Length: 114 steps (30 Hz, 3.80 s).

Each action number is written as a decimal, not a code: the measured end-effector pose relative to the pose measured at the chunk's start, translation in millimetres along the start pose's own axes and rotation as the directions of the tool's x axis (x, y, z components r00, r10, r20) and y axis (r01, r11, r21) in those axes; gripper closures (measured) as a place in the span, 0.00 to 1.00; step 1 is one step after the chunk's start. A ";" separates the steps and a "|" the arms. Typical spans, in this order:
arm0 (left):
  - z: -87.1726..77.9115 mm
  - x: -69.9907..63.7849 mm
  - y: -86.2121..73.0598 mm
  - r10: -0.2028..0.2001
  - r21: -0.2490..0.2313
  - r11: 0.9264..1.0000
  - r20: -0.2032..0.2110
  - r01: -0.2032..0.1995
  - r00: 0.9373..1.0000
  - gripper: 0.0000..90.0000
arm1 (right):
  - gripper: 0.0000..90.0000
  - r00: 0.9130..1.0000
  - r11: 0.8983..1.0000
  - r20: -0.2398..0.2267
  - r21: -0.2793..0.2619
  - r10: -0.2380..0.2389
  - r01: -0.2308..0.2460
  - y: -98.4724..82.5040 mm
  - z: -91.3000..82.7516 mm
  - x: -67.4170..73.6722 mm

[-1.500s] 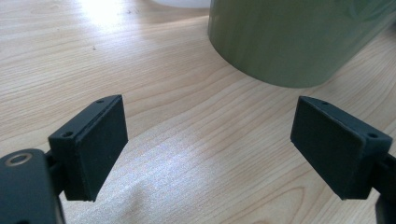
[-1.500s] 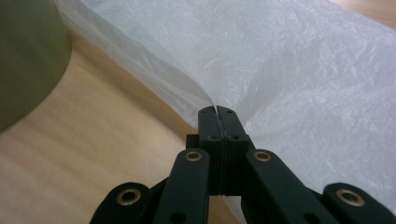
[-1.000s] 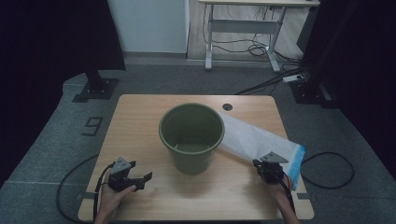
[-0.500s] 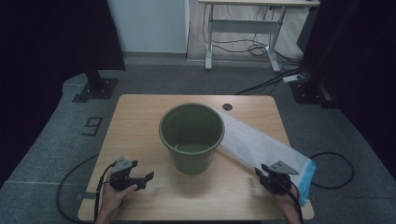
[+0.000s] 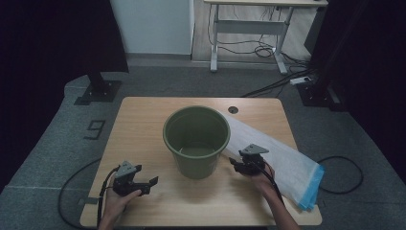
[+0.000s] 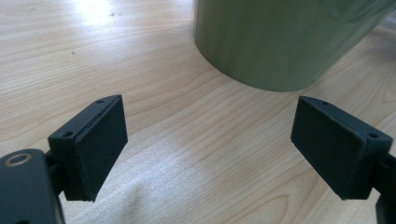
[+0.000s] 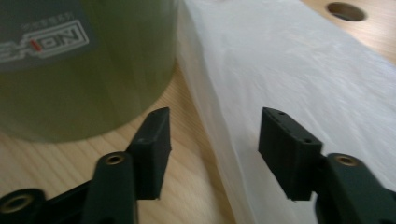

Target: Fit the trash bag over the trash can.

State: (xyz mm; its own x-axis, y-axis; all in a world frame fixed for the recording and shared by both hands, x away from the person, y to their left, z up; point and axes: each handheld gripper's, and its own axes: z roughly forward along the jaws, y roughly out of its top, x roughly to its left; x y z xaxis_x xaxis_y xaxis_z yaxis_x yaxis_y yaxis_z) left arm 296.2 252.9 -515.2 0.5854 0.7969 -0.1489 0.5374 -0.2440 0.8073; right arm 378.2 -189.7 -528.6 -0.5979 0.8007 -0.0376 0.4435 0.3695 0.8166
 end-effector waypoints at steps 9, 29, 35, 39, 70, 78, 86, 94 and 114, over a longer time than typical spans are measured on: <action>-0.4 1.5 0.2 -0.009 -0.007 1.000 0.003 0.009 1.000 0.12 | 0.62 1.000 0.999 -0.009 0.043 -0.018 0.018 3.4 25.7 0.0; -0.1 3.8 -0.2 -0.020 -0.011 1.000 0.005 0.020 1.000 0.14 | 0.97 0.999 0.996 0.033 0.090 -0.028 0.025 -5.2 23.3 -4.9; 1.4 4.5 0.5 -0.020 -0.007 1.000 0.003 0.020 1.000 0.14 | 0.98 0.998 0.997 0.042 0.067 -0.045 0.042 -10.9 0.3 0.5; 2.5 4.9 1.7 -0.023 -0.009 1.000 0.006 0.023 1.000 0.14 | 0.98 0.996 0.995 0.068 0.082 -0.064 0.058 -26.8 -15.1 0.8; 8.3 2.6 4.4 -0.013 -0.005 1.000 0.025 0.013 1.000 0.15 | 0.63 1.000 0.993 0.015 0.115 -0.010 0.009 -1.2 16.4 -6.3; 9.7 3.1 2.6 -0.014 0.005 1.000 0.018 0.014 1.000 0.15 | 0.91 0.998 0.997 0.055 0.082 -0.012 0.008 -1.9 13.3 -4.8; 11.6 0.6 3.1 -0.011 0.008 1.000 0.016 0.011 1.000 0.15 | 0.98 0.999 1.000 0.052 0.008 -0.005 0.004 4.1 -0.3 -5.5; 9.3 3.4 2.6 -0.019 0.006 1.000 0.004 0.019 1.000 0.16 | 0.98 0.998 0.994 0.041 -0.097 0.050 -0.046 10.9 -17.3 -11.8; 11.2 2.2 3.0 -0.015 0.029 0.999 0.002 0.015 1.000 0.16 | 0.99 0.980 0.951 0.054 -0.256 0.191 -0.171 33.1 -55.4 -31.4</action>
State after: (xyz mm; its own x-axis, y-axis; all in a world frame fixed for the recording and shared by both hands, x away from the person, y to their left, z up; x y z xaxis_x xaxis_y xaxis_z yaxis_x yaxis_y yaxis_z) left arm 305.9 247.7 -519.5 0.5784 0.7995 -0.1620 0.5632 -0.2478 0.7883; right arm 374.7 -228.8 -468.5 -0.4651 0.8809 0.0879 0.3536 0.0938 0.9307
